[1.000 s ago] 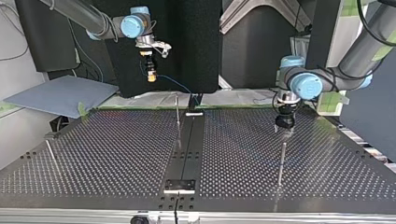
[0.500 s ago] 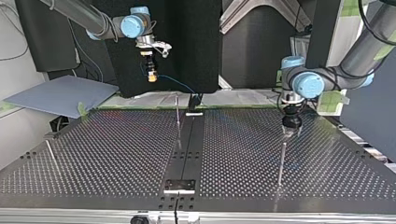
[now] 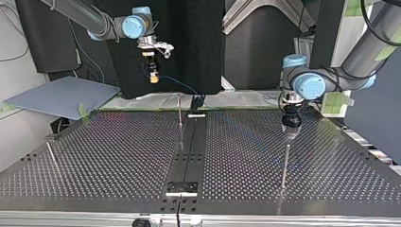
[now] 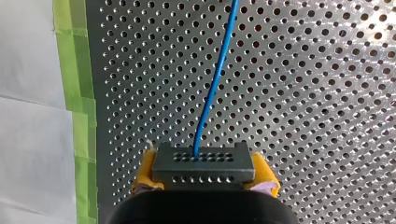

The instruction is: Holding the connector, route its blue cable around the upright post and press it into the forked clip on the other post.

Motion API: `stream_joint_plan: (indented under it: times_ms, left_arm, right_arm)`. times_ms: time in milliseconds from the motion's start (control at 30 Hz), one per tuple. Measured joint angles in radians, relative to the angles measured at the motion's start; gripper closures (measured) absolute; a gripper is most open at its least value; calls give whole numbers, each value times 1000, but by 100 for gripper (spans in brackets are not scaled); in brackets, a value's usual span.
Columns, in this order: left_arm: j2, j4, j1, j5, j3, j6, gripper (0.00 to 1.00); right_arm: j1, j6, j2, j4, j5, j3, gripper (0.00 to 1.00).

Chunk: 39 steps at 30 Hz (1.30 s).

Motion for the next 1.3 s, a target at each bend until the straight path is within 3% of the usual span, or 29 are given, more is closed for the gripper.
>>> stream_joint_plan:
  times_ms: [267, 500, 800, 1000, 1300]
  left_arm:
    - [1, -62, -50, 53, 0, 63, 2]
    - [1, -139, -124, 129, -1, 117, 2]
    - [0, -195, -167, 205, -1, 134, 2]
    - [3, -215, -179, 206, -2, 155, 2]
    - [57, -285, -180, 141, -26, 226, 2]
  right_arm:
    - [0, 0, 0, 0, 0, 0, 98]
    - [1, -2, 0, 3, 0, 0, 98]
    - [2, -3, 0, 4, 0, 0, 98]
    - [3, -3, 0, 4, 0, 0, 98]
    - [4, -2, 0, 1, 0, 0, 98]
